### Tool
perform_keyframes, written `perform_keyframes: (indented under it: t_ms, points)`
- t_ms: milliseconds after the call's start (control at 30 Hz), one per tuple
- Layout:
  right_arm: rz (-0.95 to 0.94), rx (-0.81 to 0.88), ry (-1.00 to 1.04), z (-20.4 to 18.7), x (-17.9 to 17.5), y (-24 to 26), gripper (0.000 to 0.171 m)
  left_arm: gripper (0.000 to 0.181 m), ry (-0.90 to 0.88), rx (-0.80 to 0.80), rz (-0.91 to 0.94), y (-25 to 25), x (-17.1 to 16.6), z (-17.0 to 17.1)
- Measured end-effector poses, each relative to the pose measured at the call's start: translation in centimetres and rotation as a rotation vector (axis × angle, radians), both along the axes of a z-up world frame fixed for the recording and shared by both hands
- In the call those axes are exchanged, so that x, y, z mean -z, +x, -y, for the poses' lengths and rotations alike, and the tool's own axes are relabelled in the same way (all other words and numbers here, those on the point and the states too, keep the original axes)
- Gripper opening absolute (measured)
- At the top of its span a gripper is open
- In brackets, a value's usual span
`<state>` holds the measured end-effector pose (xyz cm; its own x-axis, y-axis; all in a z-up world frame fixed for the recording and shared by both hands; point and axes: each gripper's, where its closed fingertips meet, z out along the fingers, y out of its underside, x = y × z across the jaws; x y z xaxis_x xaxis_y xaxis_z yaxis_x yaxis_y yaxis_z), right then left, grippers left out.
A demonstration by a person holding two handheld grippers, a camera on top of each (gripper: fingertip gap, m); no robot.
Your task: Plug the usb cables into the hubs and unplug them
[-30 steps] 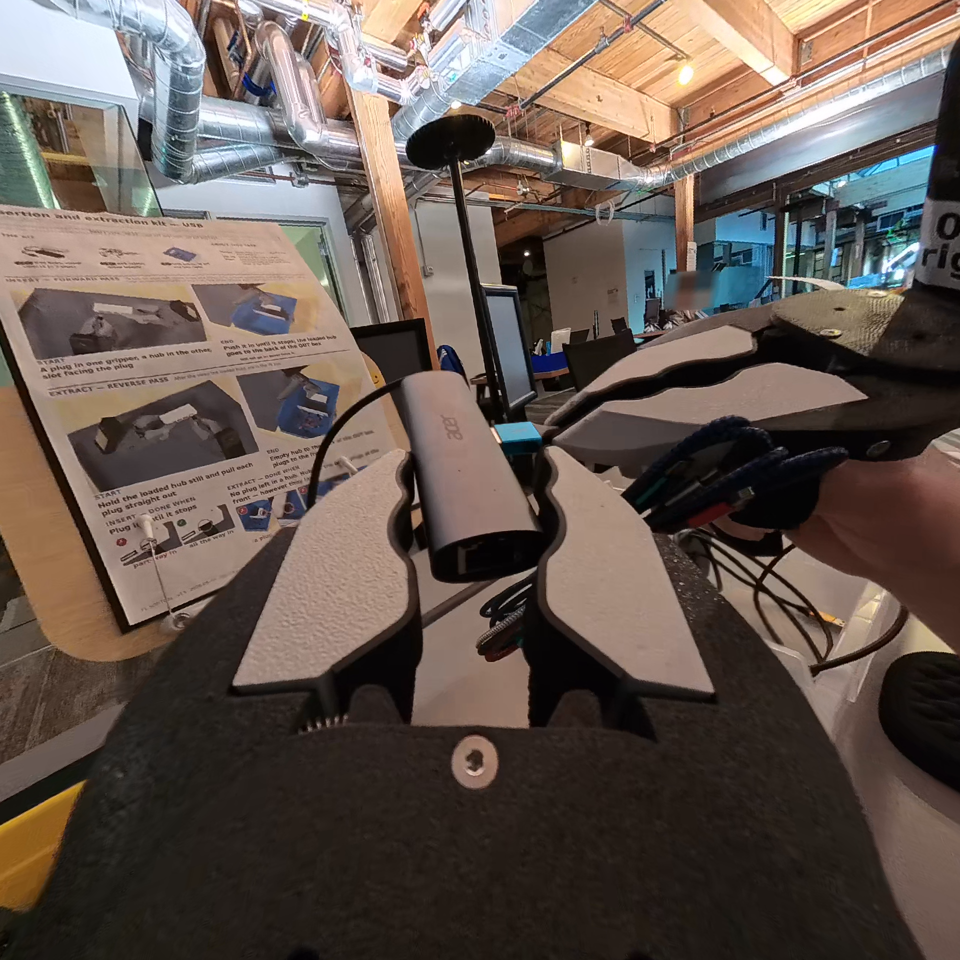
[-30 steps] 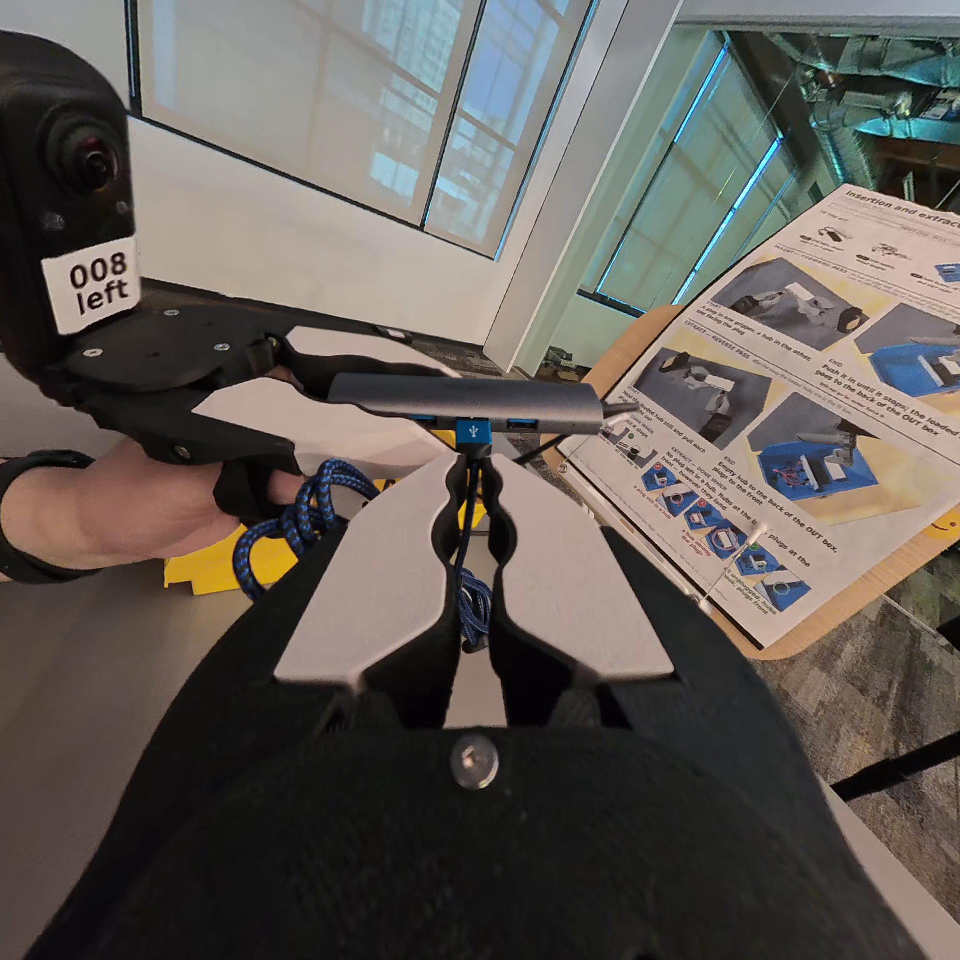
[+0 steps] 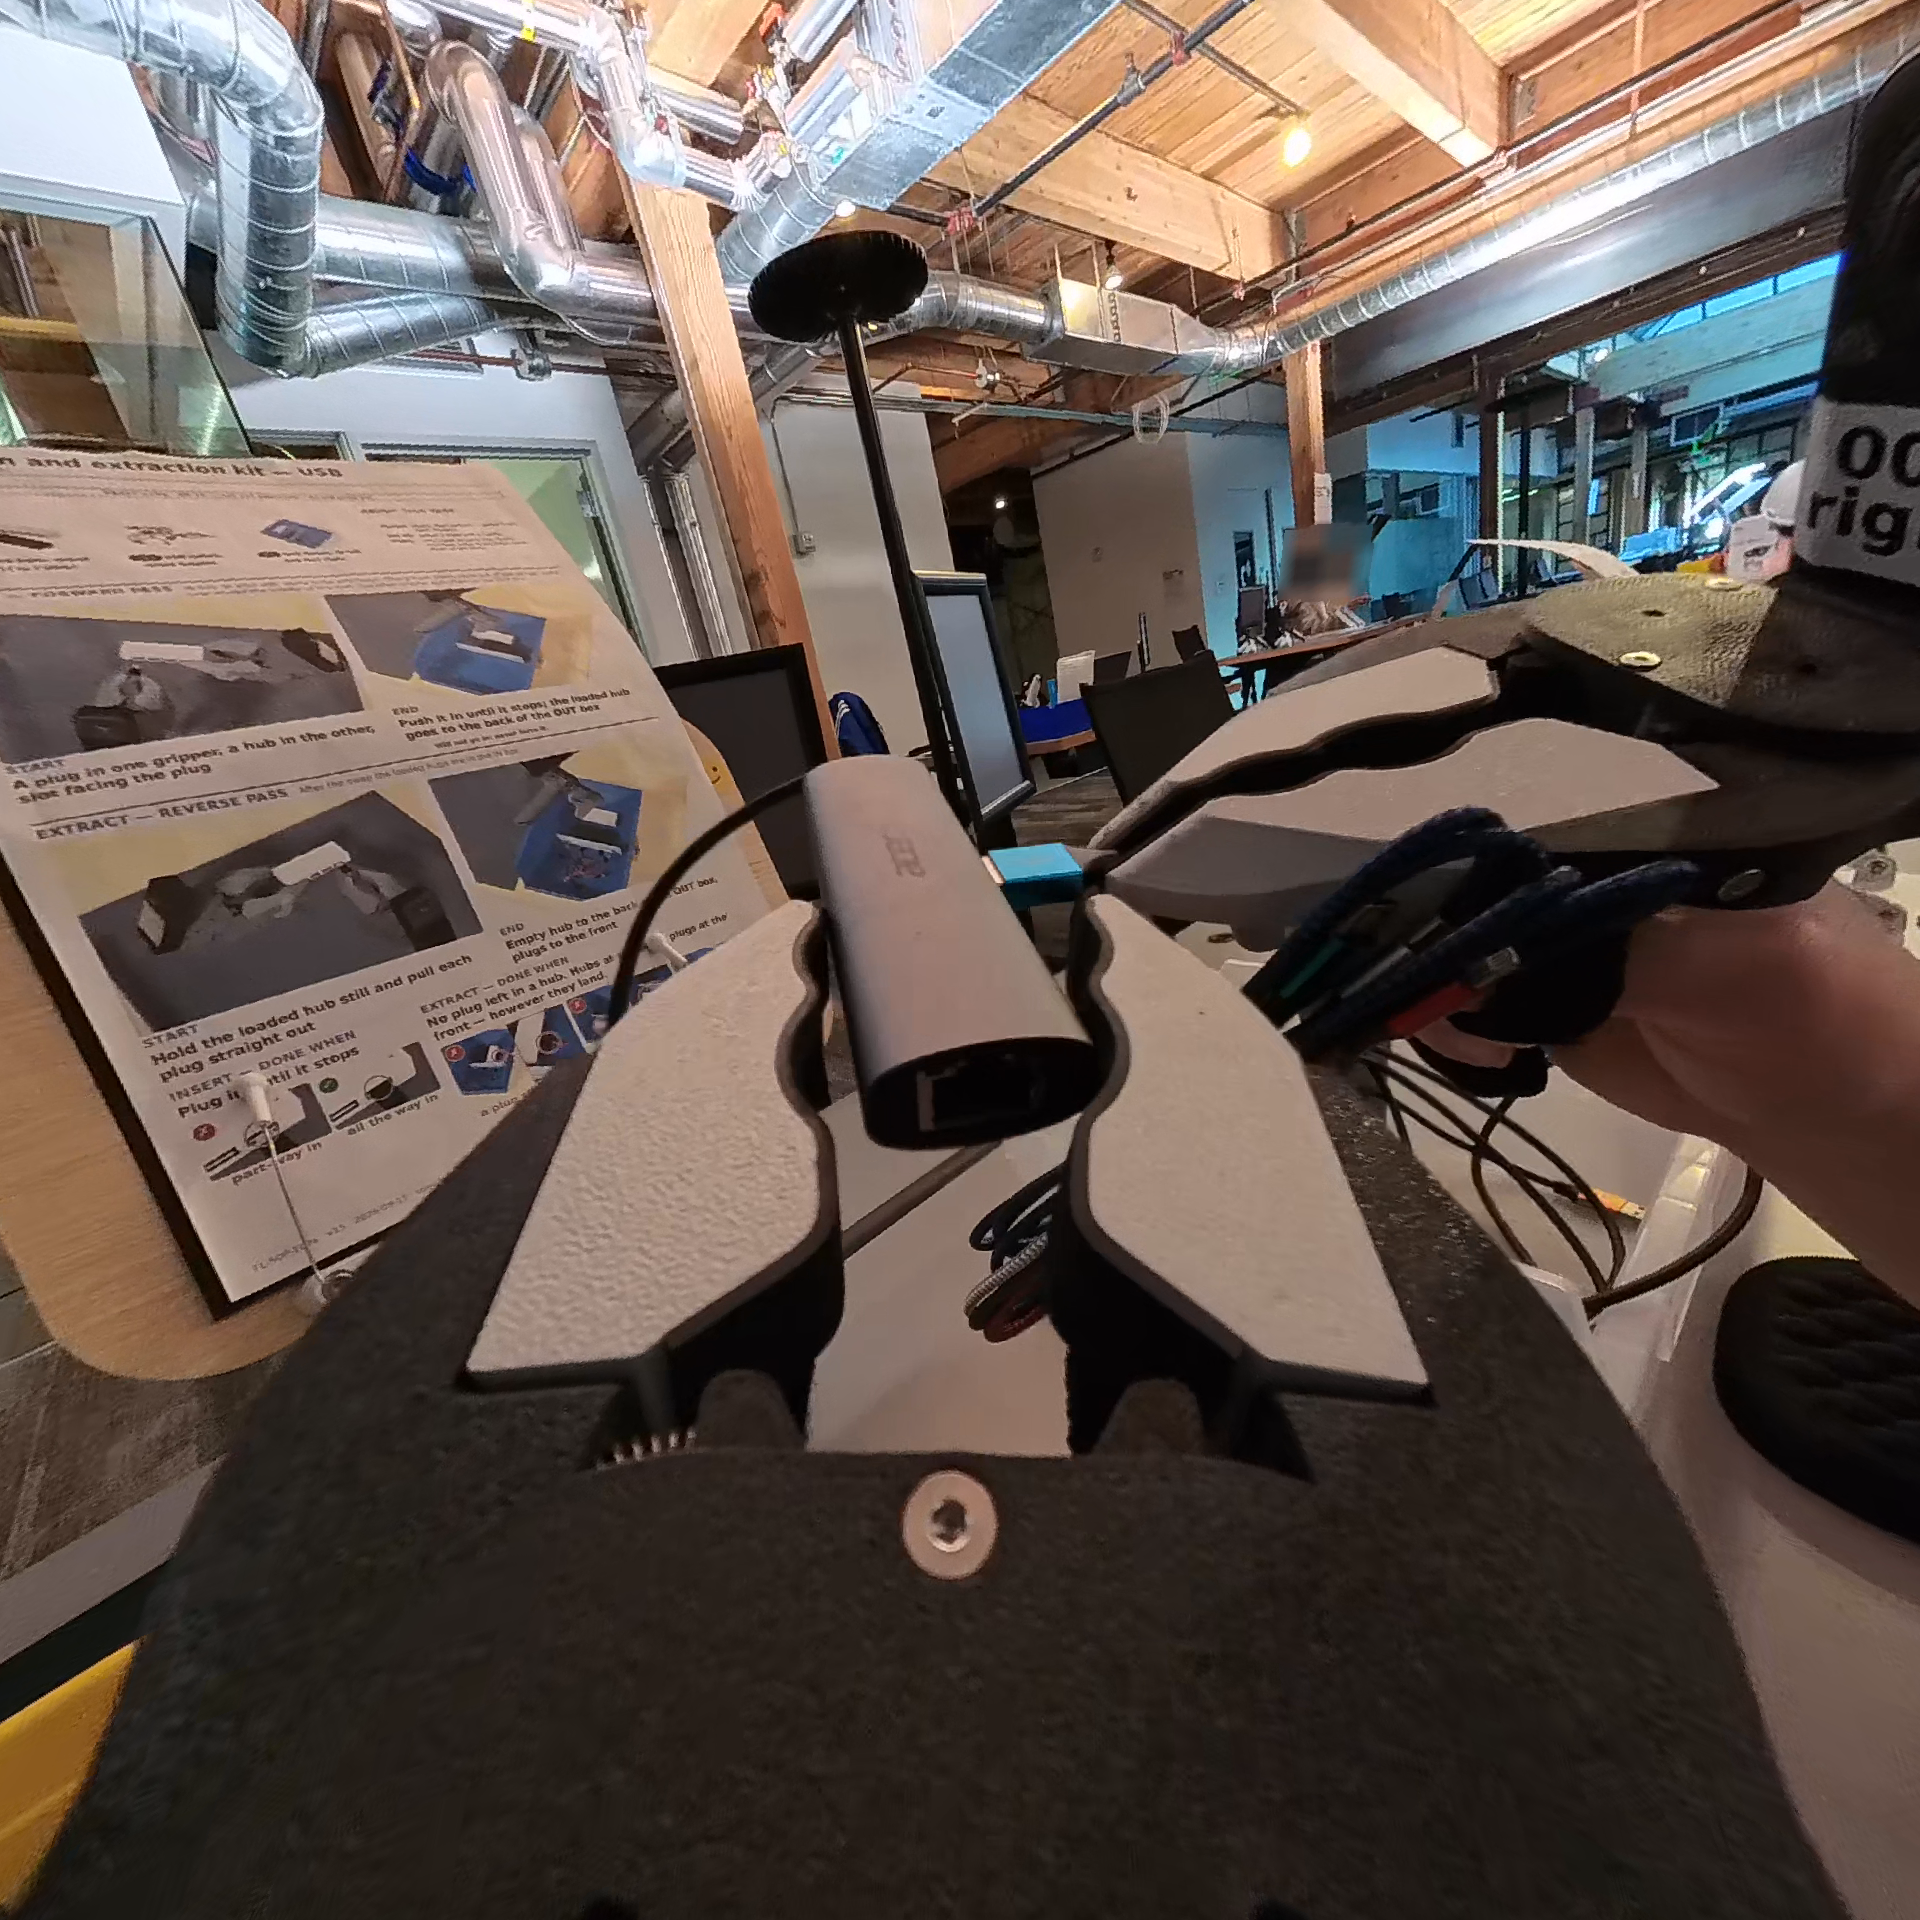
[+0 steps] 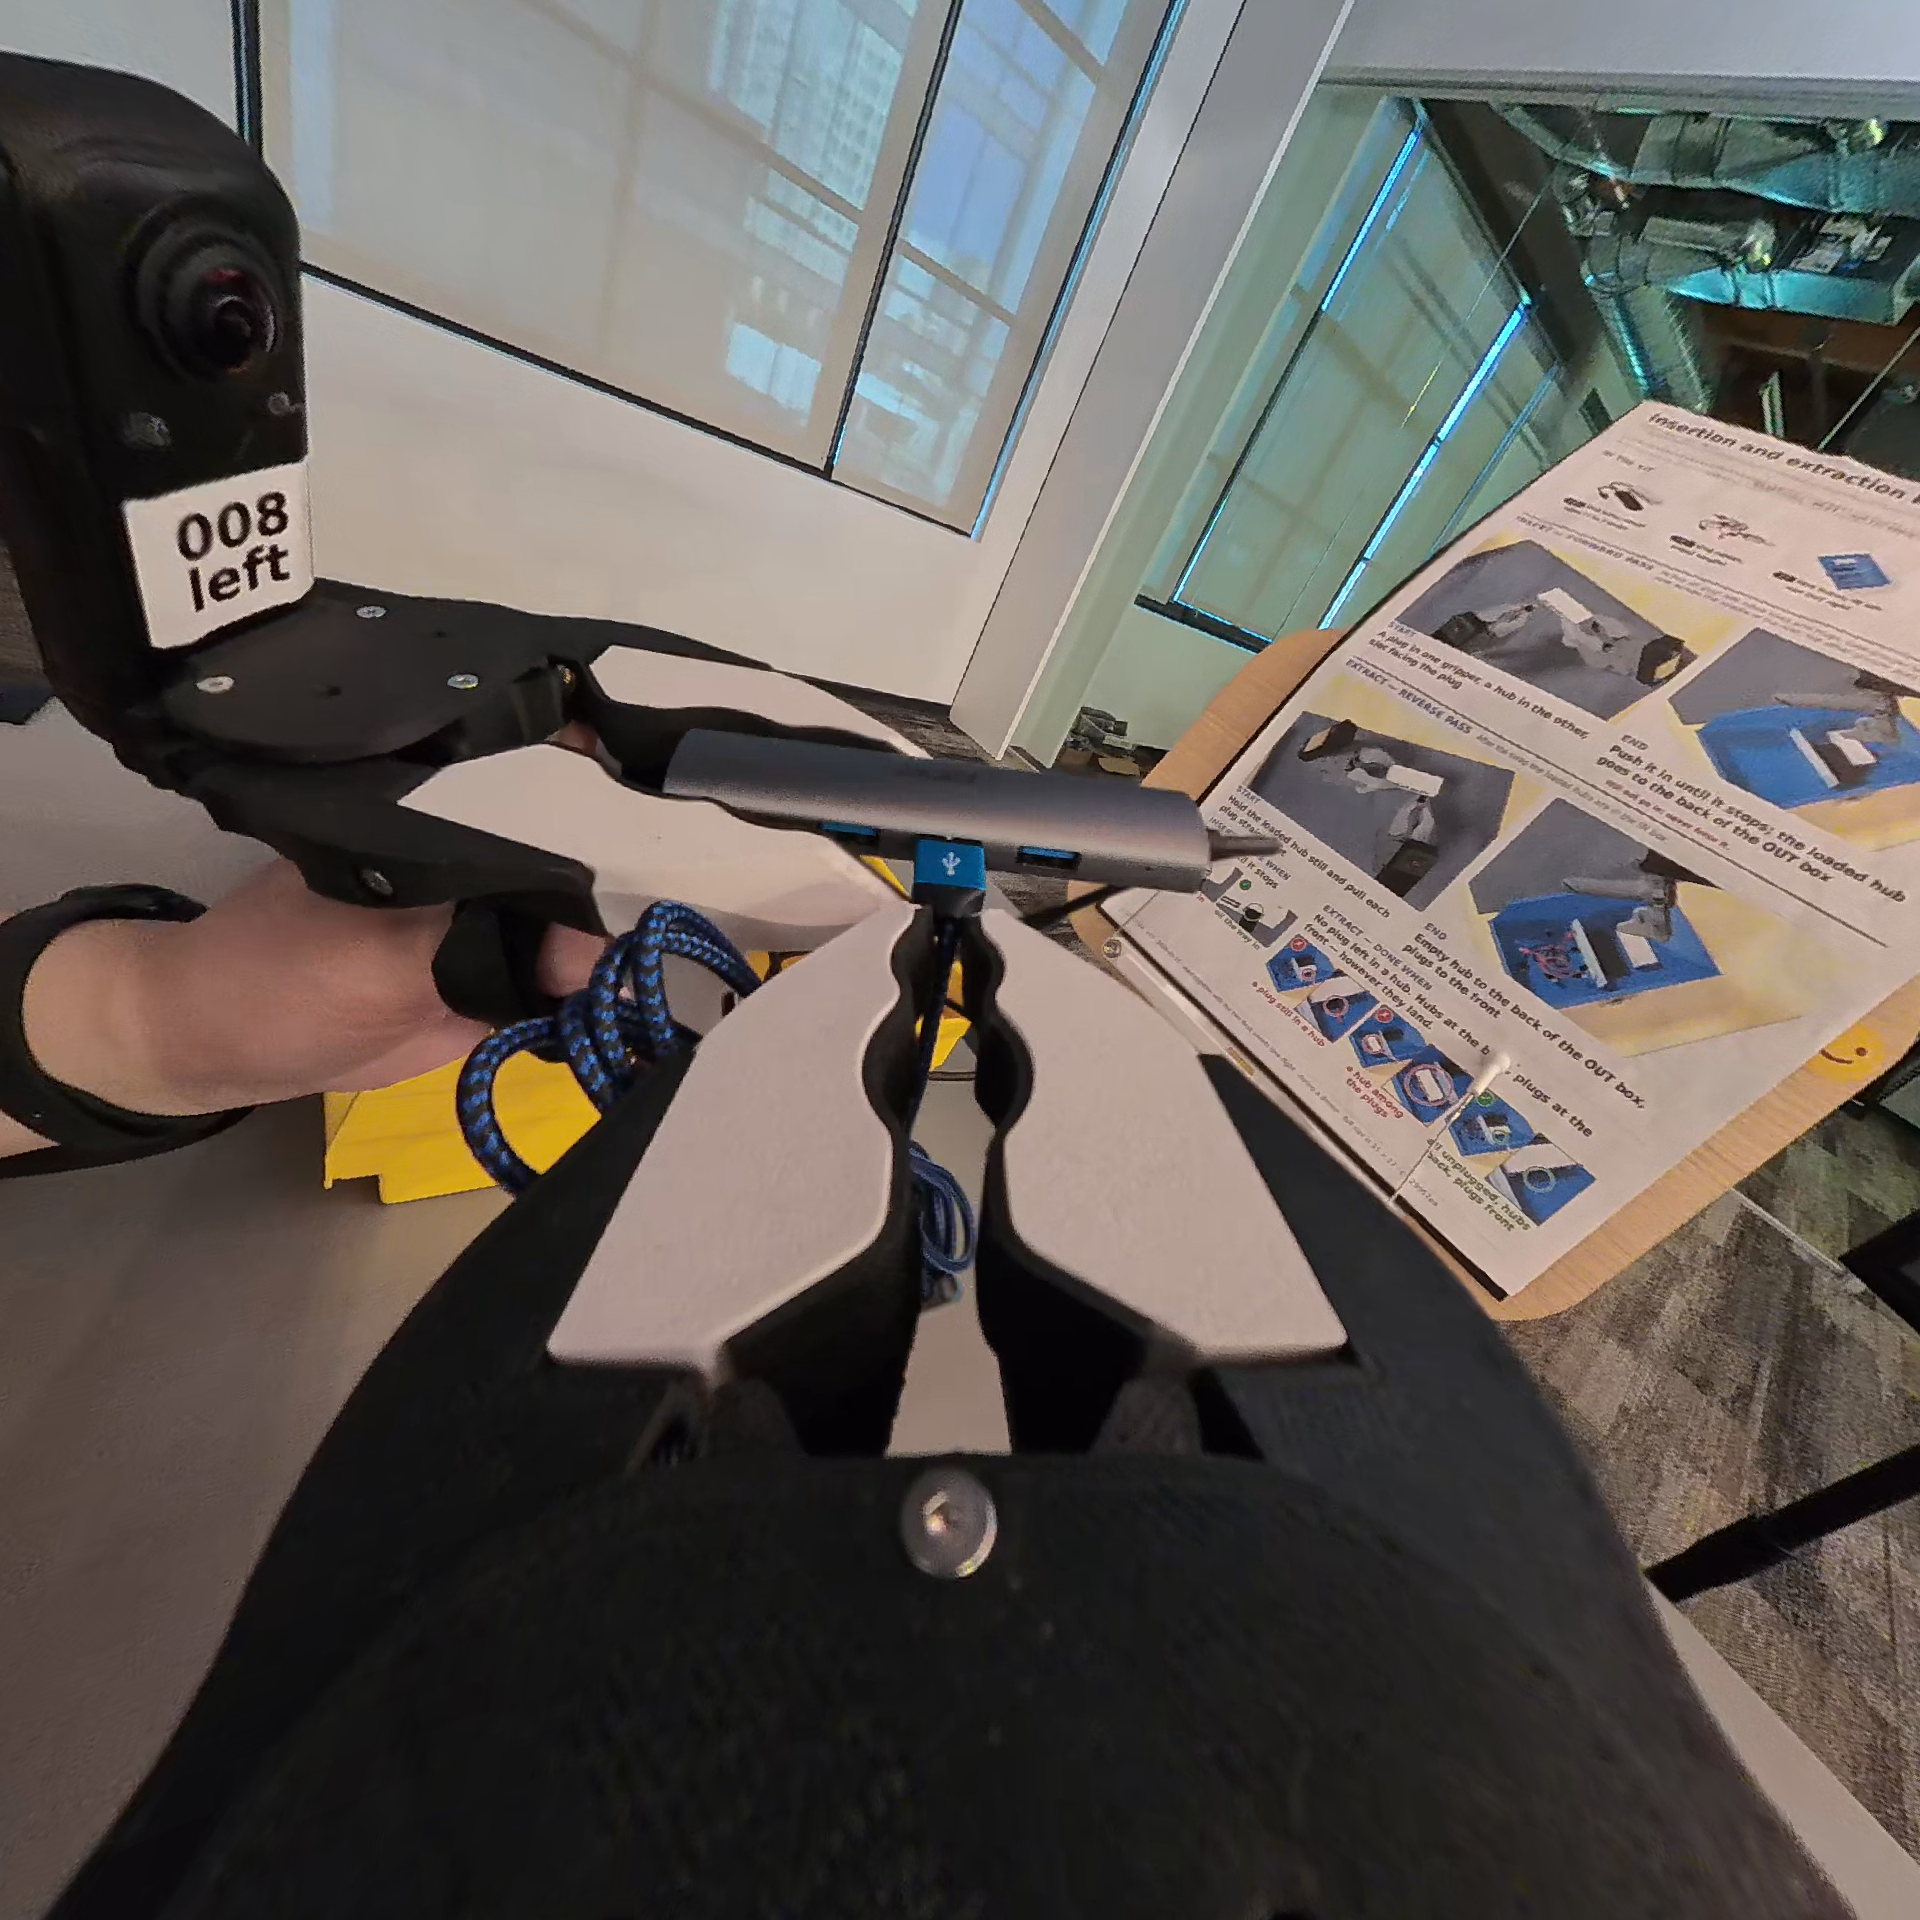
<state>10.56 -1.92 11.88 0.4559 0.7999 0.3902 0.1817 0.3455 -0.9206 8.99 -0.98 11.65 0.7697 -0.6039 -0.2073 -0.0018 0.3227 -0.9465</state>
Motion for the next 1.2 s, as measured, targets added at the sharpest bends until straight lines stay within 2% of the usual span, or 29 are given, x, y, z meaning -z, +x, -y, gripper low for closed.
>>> perform_keyframes:
  t_ms: [367, 533, 867, 1200]
  points:
    - [0.019, 0.021, 0.060, 0.4, -0.2, -0.2, 0.005, 0.037, 0.039, -0.073, -0.061, -0.5, 0.2, -0.3]
    - [0.042, 0.049, 0.117, 0.5, -0.3, -0.3, 0.006, 0.037, 0.022, -0.035, -0.032, -0.6, -0.2, 0.0]
    - [0.056, 0.084, 0.220, 1.5, -1.1, -0.3, 0.005, 0.036, 0.126, -0.110, -0.130, -0.8, -0.6, 0.3]
    - [0.063, 0.113, 0.317, 2.5, -1.7, -0.6, 0.005, 0.036, 0.149, -0.100, -0.075, -1.1, -1.8, 1.3]
